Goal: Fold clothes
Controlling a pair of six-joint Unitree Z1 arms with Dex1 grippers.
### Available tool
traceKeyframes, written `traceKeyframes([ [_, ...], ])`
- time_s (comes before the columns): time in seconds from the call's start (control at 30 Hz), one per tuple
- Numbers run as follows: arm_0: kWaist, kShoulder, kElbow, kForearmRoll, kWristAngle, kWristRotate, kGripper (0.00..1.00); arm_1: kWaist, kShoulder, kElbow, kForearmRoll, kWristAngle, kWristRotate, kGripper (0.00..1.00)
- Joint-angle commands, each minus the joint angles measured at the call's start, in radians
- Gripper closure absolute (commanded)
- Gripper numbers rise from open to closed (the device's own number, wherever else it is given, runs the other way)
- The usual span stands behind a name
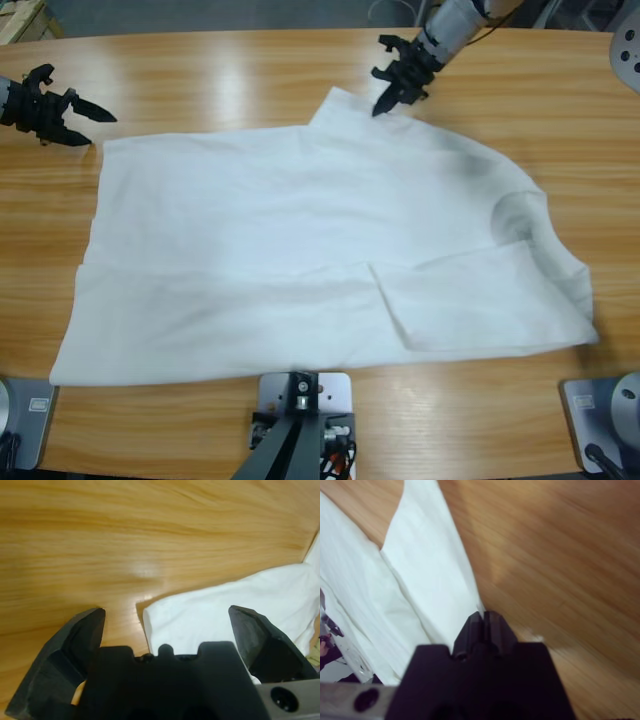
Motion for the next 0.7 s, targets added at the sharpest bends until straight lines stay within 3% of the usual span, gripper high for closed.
traceKeyframes([
  [0.03,-0.097,0.075,-0.01,0.024,0.131,0.04,0.216,0.0,0.068,0.006,-0.003,-0.005,0.004,1.0],
  [0.17,-0.142,0.083,-0.017,0.033,0.191,0.061,0.22,-0.002,0.068,0.006,-0.002,-0.001,0.004,1.0],
  [0.53,-0.138,0.086,-0.022,0.134,0.202,0.109,0.221,-0.006,0.067,0.009,-0.002,0.006,0.004,1.0],
  [0.7,-0.135,0.095,-0.044,0.134,0.204,0.109,0.368,-0.006,0.067,0.009,-0.002,0.009,0.003,1.0],
])
